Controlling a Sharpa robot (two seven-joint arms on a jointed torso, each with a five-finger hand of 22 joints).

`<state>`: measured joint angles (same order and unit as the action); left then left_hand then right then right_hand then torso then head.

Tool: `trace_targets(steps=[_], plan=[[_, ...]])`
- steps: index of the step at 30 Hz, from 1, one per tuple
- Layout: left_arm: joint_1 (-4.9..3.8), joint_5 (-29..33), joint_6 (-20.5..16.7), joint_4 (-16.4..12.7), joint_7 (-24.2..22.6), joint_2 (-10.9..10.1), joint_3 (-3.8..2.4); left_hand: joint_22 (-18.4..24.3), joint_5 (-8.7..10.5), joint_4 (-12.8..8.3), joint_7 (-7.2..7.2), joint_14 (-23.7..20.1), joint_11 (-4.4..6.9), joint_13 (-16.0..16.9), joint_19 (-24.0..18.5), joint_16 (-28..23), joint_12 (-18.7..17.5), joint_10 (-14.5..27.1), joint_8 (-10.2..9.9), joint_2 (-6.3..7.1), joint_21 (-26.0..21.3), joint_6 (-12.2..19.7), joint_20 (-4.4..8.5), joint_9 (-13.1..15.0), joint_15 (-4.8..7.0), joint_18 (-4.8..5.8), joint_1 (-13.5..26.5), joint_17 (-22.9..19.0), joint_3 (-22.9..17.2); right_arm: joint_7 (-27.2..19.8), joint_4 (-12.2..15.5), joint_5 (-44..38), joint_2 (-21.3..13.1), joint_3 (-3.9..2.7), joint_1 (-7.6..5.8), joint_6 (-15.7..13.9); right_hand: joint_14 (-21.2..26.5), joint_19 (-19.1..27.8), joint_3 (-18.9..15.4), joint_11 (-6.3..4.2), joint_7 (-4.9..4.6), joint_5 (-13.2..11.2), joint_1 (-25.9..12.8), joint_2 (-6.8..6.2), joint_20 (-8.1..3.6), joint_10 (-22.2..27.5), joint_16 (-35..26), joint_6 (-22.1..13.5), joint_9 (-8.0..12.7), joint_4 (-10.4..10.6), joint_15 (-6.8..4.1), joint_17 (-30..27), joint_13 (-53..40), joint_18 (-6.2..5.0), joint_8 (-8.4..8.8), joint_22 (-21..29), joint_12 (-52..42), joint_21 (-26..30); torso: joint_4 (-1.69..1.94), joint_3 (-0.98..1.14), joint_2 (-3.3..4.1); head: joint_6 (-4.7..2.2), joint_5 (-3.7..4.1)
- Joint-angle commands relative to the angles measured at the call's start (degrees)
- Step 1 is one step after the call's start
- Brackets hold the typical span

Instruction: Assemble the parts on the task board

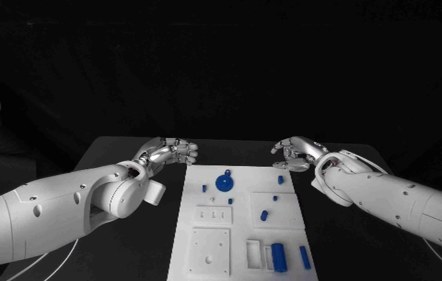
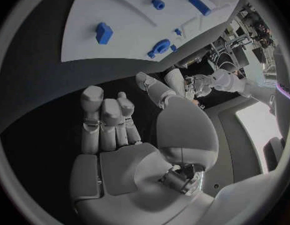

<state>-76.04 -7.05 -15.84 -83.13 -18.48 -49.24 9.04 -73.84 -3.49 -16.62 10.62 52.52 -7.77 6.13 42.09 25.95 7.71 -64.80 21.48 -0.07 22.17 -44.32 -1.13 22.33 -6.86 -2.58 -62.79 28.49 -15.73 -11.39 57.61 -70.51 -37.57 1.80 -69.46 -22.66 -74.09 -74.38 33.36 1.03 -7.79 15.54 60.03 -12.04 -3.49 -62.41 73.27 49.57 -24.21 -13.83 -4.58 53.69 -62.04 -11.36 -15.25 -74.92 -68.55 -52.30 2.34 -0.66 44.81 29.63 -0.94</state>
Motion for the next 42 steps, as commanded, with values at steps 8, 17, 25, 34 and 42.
trace_targets(steps=[8,17,25,34,42], plan=[[-0.02,0.03,1.57,0.07,-0.85,0.15,-0.02,0.04,-0.13,0.16,0.14,0.23,0.1,-0.08,-0.39,-0.34,-0.34,-0.47,-0.29,-0.03,0.24,-0.03,-0.09,-0.07,-0.09,-1.16,0.52,0.11,-0.24,-2.6,-3.79,2.47,-0.18,-0.08,1.85,5.23,0.52,0.74,-0.94,1.02,-0.81,1.32,0.41,1.09,-0.09,1.9,-0.33,0.22,-0.02,-0.93,0.28,0.23,0.18,-3.64,-0.24,-1.1,-0.24,-0.09,-0.27,0.17,0.13,-0.46,0.26],[0.03,0.03,1.67,0.28,-0.86,0.11,-0.01,0.04,-0.13,0.14,0.14,0.23,0.09,-0.08,-0.41,-0.37,-0.37,-0.46,-0.3,-0.03,0.23,-0.03,-0.09,-0.08,-0.09,-1.16,0.5,0.13,-0.25,-2.82,-6.97,2.32,0.07,-0.08,3.99,6.19,0.56,0.87,-0.64,1.04,-0.82,1.4,1.27,1.36,-0.04,2.03,-0.42,0.25,0.0,-1.58,0.3,0.33,0.26,-3.64,-0.25,-1.07,-0.29,-0.09,-0.09,0.08,0.06,0.2,0.52],[0.05,0.03,1.7,0.33,-0.84,0.04,-0.01,0.05,-0.12,0.14,0.14,0.22,0.09,-0.08,-0.42,-0.39,-0.39,-0.46,-0.32,-0.02,0.23,-0.02,-0.09,-0.09,-0.09,-1.16,0.5,0.15,-0.26,-2.74,-7.3,2.44,-0.05,-0.08,4.81,6.65,0.7,1.07,-0.92,1.15,-0.93,1.82,0.96,1.17,0.12,2.27,-0.54,-0.03,0.1,-1.76,0.41,0.4,0.34,-3.64,-0.09,-1.08,-0.28,-0.08,-0.16,-0.05,0.05,0.29,0.53],[0.05,0.03,1.76,0.36,-0.83,0.12,-0.01,0.05,-0.12,0.13,0.15,0.22,0.08,-0.09,-0.43,-0.42,-0.42,-0.46,-0.33,-0.03,0.23,-0.01,-0.09,-0.09,-0.09,-1.16,0.5,0.17,-0.27,-2.4,-8.51,2.77,1.18,-0.08,5.82,5.6,0.77,1.24,-1.33,1.23,-1.01,-0.62,0.63,1.63,0.22,2.51,-0.65,-0.17,0.17,-1.81,0.49,0.56,0.43,-3.64,-0.03,-1.06,-0.41,-0.11,-0.01,-0.12,0.06,0.5,0.76],[0.05,0.03,1.78,0.45,-0.79,0.31,-0.01,0.05,-0.12,0.14,0.15,0.22,0.08,-0.09,-0.44,-0.43,-0.44,-0.46,-0.34,-0.03,0.23,0.0,-0.09,-0.1,-0.1,-1.16,0.5,0.19,-0.27,-0.61,-9.53,3.96,2.24,-0.08,5.82,3.83,0.62,1.11,-0.59,1.2,-0.98,-5.7,0.56,2.01,0.18,2.43,-0.71,-0.07,0.25,-1.15,0.46,0.76,0.62,-3.64,-0.06,-0.99,-0.68,-0.16,0.01,-0.18,0.0,0.58,0.74]])
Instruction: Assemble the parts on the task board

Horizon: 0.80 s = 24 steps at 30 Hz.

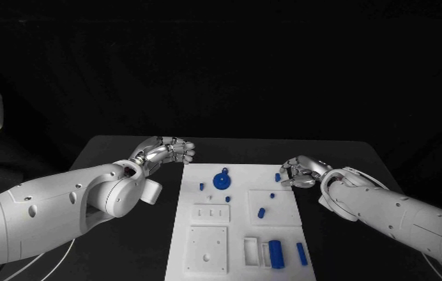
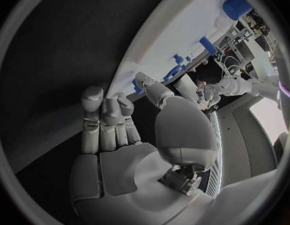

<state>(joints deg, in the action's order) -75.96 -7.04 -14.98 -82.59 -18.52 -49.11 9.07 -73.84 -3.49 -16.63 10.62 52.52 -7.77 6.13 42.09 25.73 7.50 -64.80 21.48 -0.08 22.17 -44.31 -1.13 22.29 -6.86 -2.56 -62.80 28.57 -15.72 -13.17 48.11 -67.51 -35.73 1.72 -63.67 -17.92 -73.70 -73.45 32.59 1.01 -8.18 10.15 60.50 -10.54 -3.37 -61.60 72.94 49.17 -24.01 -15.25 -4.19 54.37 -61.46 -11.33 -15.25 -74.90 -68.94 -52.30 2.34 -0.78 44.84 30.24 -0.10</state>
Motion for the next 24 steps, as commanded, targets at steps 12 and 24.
trace_targets(steps=[12,24], plan=[[-0.02,0.03,1.0,-0.14,-0.69,0.24,-0.04,0.06,-0.12,0.15,0.17,0.22,0.06,-0.1,-0.45,-0.25,-0.27,-0.45,-0.37,-0.04,0.23,0.02,-0.1,-0.07,-0.1,-1.17,0.53,0.13,-0.28,1.75,0.77,1.75,1.1,0.0,0.04,0.16,0.05,-0.03,0.89,1.05,-0.41,-1.14,-0.02,1.02,-0.02,1.41,-0.33,0.92,0.0,0.73,-0.09,0.22,0.16,-3.67,-0.35,-0.99,-0.46,-0.23,-0.07,-0.04,-0.05,0.06,-0.1],[-0.02,0.03,0.99,-0.13,-0.66,0.24,-0.04,0.07,-0.11,0.14,0.17,0.23,0.06,-0.1,-0.46,-0.27,-0.3,-0.45,-0.38,-0.05,0.22,0.03,-0.1,-0.08,-0.1,-1.18,0.51,0.15,-0.29,1.67,0.66,1.5,1.38,0.01,0.05,0.36,-0.05,-0.11,1.79,0.39,0.29,-2.81,0.29,1.71,-0.16,1.22,-0.32,2.82,-0.34,0.43,-0.72,0.46,0.32,-3.67,-1.34,-1.06,-0.6,-0.43,-0.13,0.01,-0.05,0.12,-0.15]])
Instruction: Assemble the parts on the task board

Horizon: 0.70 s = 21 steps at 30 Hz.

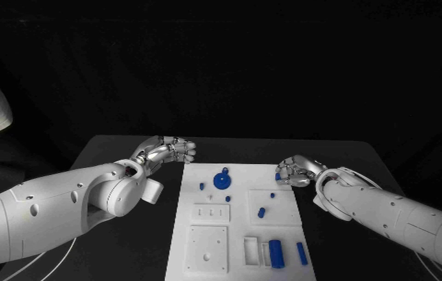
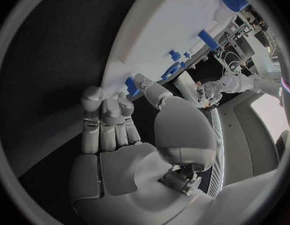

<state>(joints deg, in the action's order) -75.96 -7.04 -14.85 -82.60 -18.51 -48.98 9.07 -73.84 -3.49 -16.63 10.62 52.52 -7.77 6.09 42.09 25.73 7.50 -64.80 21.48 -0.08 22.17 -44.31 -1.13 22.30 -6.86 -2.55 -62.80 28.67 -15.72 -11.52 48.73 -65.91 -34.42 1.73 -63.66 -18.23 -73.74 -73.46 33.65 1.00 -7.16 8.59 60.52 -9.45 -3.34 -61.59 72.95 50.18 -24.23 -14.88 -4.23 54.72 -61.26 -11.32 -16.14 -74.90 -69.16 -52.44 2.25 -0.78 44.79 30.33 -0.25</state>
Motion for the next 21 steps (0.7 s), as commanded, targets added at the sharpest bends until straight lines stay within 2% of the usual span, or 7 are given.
trace_targets(steps=[1,6,14,21], plan=[[-0.02,0.03,0.87,-0.11,-0.65,0.12,-0.04,0.07,-0.11,0.14,0.17,0.23,0.06,-0.06,-0.46,-0.27,-0.31,-0.45,-0.38,-0.05,0.22,0.03,-0.1,-0.09,-0.1,-1.18,0.51,0.06,-0.29,0.01,0.04,-0.22,0.08,-0.01,0.03,0.73,-0.03,-0.09,1.36,0.16,-0.46,-2.41,0.48,0.82,-0.18,1.18,-0.39,2.42,-0.23,0.16,-0.89,0.15,0.18,-3.68,-0.76,-1.05,-0.36,-0.29,-0.04,0.0,-0.01,0.0,-0.01],[-0.02,0.03,0.89,-0.11,-0.62,0.11,-0.04,0.07,-0.11,0.14,0.17,0.23,0.06,-0.06,-0.46,-0.29,-0.32,-0.45,-0.38,-0.05,0.23,0.03,-0.1,-0.09,-0.1,-1.18,0.51,0.07,-0.3,0.0,0.16,-0.75,0.09,-0.01,0.03,0.94,-0.11,-0.07,3.64,-0.44,0.17,-5.4,1.15,1.22,-0.15,1.06,-0.55,4.28,-0.58,0.55,-1.48,0.29,0.34,-3.68,-1.63,-1.06,-0.34,-0.38,0.0,-0.02,0.0,0.09,0.01],[-0.02,0.03,0.94,-0.12,-0.58,0.1,-0.04,0.07,-0.11,0.14,0.18,0.23,0.05,-0.06,-0.47,-0.3,-0.34,-0.45,-0.39,-0.06,0.23,0.03,-0.11,-0.09,-0.1,-1.18,0.51,0.09,-0.3,0.19,0.24,-1.47,0.26,-0.01,0.09,1.59,-0.12,-0.05,5.8,-1.4,1.19,-5.74,1.49,1.66,-0.14,0.9,-0.67,7.26,-1.53,0.89,-2.36,0.51,0.47,-3.68,-3.25,-1.1,-0.32,-0.62,-0.01,0.01,-0.01,0.09,0.02],[-0.03,0.03,0.94,-0.11,-0.55,0.09,-0.04,0.07,-0.09,0.16,0.19,0.23,0.04,-0.07,-0.47,-0.31,-0.37,-0.44,-0.41,-0.05,0.23,0.05,-0.11,-0.1,-0.11,-1.18,0.55,0.11,-0.29,0.33,0.42,-1.53,0.33,-0.01,0.1,1.4,-0.09,-0.04,5.5,-1.45,1.2,-5.7,1.01,1.09,-0.17,0.92,-0.71,6.85,-1.56,0.63,-2.45,0.59,0.49,-3.68,-3.03,-1.12,-0.3,-0.73,-0.03,-0.02,-0.01,0.16,0.0]])
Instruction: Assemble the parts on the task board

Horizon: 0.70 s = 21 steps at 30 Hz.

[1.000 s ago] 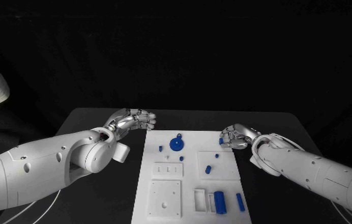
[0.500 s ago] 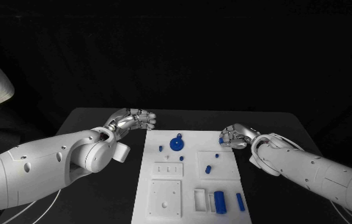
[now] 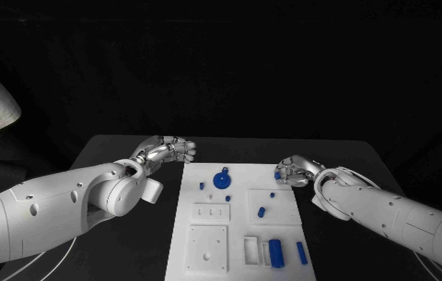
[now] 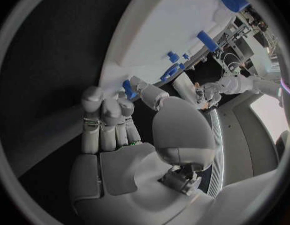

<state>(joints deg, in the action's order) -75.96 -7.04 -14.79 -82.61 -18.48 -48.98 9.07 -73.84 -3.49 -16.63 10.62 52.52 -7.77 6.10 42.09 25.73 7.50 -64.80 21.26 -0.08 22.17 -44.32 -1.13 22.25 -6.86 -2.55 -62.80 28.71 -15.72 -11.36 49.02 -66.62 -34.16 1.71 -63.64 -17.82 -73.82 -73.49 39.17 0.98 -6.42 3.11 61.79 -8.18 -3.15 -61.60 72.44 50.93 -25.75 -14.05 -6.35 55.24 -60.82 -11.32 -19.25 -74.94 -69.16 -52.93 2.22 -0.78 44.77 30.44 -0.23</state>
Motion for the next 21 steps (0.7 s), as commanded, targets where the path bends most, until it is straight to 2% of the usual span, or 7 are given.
trace_targets(steps=[1,14,17,21], plan=[[-0.03,0.03,0.85,-0.09,-0.57,0.09,-0.04,0.07,-0.09,0.16,0.19,0.23,0.04,-0.07,-0.47,-0.32,-0.37,-0.44,-0.19,-0.05,0.23,0.05,-0.11,-0.05,-0.11,-1.18,0.55,0.06,-0.29,0.2,0.14,-0.82,0.09,0.01,0.08,0.94,-0.01,0.0,-0.21,-1.39,0.41,-0.19,-0.41,-0.36,-0.36,0.94,-0.22,5.93,-0.03,-0.31,-0.3,0.09,0.05,-3.68,0.18,-1.08,-0.3,-0.27,0.02,-0.02,0.01,0.03,0.0],[-0.03,0.03,0.84,-0.14,-0.5,0.05,-0.05,0.08,-0.08,0.15,0.24,0.23,0.01,-0.09,-0.48,-0.36,-0.45,-0.39,-0.26,0.01,0.23,0.15,-0.11,-0.09,-0.11,-1.18,0.57,0.1,-0.28,0.34,0.06,-0.82,0.12,0.02,0.08,0.68,0.0,0.04,-1.25,-0.92,-0.09,-0.05,-0.85,-0.8,-0.53,1.07,-0.35,4.25,0.16,-1.04,0.13,0.24,0.08,-3.68,1.16,-0.98,-0.25,-0.27,0.01,-0.03,-0.02,0.04,0.02],[-0.03,0.03,0.84,-0.14,-0.49,0.06,-0.05,0.08,-0.08,0.14,0.25,0.23,0.01,-0.09,-0.48,-0.37,-0.46,-0.39,-0.27,0.0,0.23,0.16,-0.11,-0.09,-0.11,-1.19,0.56,0.11,-0.29,0.22,0.13,-0.84,0.14,0.02,0.08,0.81,0.0,0.08,-0.78,-0.73,-0.29,-0.05,-0.02,-0.56,-0.6,1.12,-0.41,3.65,0.24,-1.49,0.3,0.29,0.08,-3.68,1.52,-0.93,-0.26,-0.21,0.0,-0.01,-0.01,0.06,0.01],[-0.03,0.03,0.89,-0.11,-0.45,0.07,-0.05,0.08,-0.08,0.13,0.26,0.23,0.0,-0.09,-0.48,-0.38,-0.47,-0.38,-0.29,0.0,0.23,0.18,-0.11,-0.1,-0.11,-1.19,0.54,0.12,-0.3,0.24,0.14,-1.2,0.11,0.02,0.08,0.61,0.04,0.2,1.55,-0.52,-0.53,-0.16,2.77,-0.19,-0.66,1.18,-0.52,3.07,0.32,-2.29,0.52,0.37,0.09,-3.68,1.89,-0.88,-0.27,-0.06,0.0,-0.01,-0.01,0.02,-0.02]])
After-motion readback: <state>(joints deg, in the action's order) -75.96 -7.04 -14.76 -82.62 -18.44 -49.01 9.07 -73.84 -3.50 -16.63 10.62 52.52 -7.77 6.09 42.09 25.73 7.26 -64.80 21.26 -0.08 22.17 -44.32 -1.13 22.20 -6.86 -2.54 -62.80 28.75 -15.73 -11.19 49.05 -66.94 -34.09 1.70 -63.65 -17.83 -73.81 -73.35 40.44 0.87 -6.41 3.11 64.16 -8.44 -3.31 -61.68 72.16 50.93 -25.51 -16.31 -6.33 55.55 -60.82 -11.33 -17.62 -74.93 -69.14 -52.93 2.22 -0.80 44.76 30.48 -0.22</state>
